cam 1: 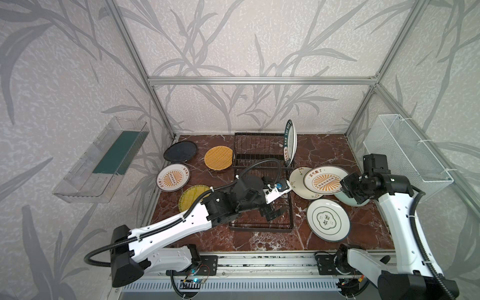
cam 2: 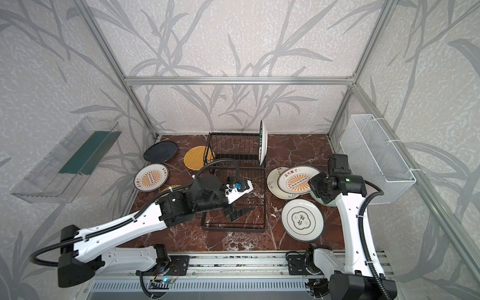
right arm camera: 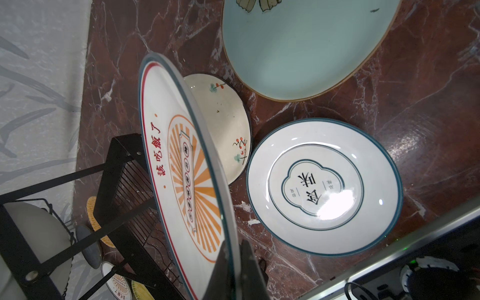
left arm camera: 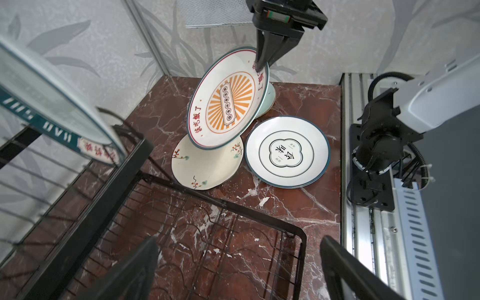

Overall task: Load plates into a dish rack
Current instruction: Place the plate on the dish rack.

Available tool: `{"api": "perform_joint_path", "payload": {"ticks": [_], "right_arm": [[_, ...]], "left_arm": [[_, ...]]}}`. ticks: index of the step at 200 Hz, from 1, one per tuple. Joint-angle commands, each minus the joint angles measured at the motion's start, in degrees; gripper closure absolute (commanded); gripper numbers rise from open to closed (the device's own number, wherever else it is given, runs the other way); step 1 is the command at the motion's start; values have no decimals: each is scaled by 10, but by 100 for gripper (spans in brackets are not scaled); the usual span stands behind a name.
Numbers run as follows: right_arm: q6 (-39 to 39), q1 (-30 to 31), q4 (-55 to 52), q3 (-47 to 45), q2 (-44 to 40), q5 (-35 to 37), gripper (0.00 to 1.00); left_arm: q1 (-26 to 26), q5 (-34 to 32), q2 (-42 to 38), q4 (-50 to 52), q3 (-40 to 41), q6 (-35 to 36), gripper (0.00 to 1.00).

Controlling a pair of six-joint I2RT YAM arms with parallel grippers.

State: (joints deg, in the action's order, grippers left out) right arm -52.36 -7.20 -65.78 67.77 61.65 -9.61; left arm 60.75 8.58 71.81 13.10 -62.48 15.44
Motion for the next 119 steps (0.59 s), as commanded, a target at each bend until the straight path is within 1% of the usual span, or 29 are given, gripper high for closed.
{"api": "perform_joint_path", "payload": {"ticks": [1, 13, 43, 60, 78, 93, 119], "right_arm": [[18, 5, -23, 33, 5, -14, 100], [20, 8, -31, 37, 11, -13, 100], [13, 12, -34, 28, 13, -24, 100], [7, 12, -32, 22, 12, -29, 100], [3, 14, -29, 16, 14, -38, 100], [-2, 18, -28, 13, 15, -42, 100], [-4, 25, -29, 15, 18, -48, 100]], "left_arm": [[15, 4, 55, -69, -32, 72, 7], [23, 6, 84, -99, -40, 80, 9], [36, 10, 155, -127, -76, 96, 17], [44, 8, 192, -130, -100, 107, 22], [47, 3, 228, -147, -118, 104, 27], [49, -2, 255, -157, -132, 105, 29], [50, -13, 298, -158, -160, 110, 34]]}}
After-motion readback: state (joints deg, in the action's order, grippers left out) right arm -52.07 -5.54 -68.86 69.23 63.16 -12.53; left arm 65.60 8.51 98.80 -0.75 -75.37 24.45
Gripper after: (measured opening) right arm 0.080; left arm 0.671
